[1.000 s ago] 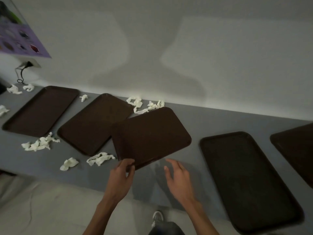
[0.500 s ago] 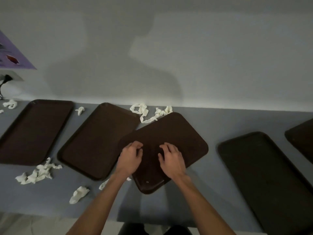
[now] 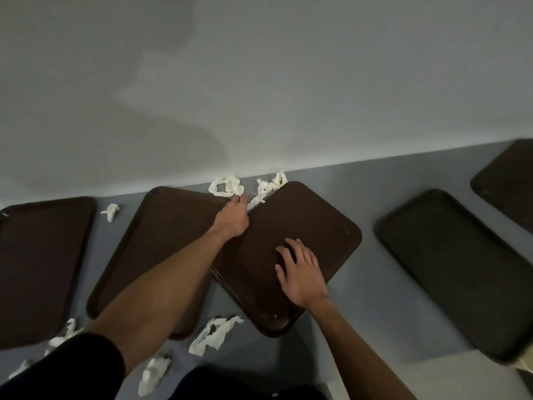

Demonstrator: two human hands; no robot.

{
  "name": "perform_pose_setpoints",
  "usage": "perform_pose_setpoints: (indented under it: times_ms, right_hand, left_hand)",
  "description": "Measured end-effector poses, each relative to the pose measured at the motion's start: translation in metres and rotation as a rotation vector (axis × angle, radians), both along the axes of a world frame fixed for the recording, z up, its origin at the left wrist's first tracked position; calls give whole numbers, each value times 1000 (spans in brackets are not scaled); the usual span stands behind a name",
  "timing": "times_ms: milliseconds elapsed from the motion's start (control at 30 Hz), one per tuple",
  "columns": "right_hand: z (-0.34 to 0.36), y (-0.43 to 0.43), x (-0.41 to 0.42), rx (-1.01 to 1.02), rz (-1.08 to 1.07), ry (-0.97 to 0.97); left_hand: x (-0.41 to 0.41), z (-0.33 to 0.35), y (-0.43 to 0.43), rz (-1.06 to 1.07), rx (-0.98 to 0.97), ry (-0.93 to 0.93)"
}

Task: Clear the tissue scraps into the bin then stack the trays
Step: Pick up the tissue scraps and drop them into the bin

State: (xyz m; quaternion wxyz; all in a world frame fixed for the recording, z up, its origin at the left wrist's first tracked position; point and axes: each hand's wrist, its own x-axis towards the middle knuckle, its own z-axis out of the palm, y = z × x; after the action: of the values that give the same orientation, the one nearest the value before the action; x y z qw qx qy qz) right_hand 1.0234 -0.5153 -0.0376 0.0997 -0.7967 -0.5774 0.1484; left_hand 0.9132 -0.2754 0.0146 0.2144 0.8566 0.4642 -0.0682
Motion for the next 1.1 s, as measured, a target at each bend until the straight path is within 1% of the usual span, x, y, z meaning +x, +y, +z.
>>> perform_pose_setpoints:
  times_ms: [100,267,367,433,533,600,667,733,800,833,900,967,1033,1100]
  right_hand:
    - [-4,-3,0,9,-1,19]
    - [-7,-3,-2,-22,-23,35]
    - [-6,-3,-5,3,-43,41]
    - [-5,-2,-5,18,-53,67]
    - [5,6,-2,15,-107,206]
    - [24,17,-2,44,-202,344]
    - [51,31,-7,155,-324,522]
    - [81,45,-17,329,-381,592]
    - [109,58,-29,466,-373,670]
    - [122,64,-35,494,-354,727]
    - [143,73,-47,511,-283,831]
    - [152,79,-59,511,-232,929]
    - [152,81,-71,494,-243,1071]
    - [145,80,-80,469,-282,1196]
  left_hand:
    - [6,-10,8,-29,-8,27]
    - [9,-19,21,-68,2,9]
    - [5,-15,22,-53,31,-42]
    - [3,-6,19,-20,58,-125]
    - [-6,18,9,46,47,-293]
    - [-16,41,0,83,34,-390]
    - [-26,68,-11,85,59,-453]
    - [-37,98,-26,91,43,-487]
    - [-47,122,-39,114,-23,-512]
    - [-52,132,-46,122,-64,-537]
    - [-60,148,-59,114,-133,-606]
    - [-65,163,-71,89,-157,-676]
    - [-70,174,-79,89,-143,-723]
    - [-75,183,-79,135,-126,-768]
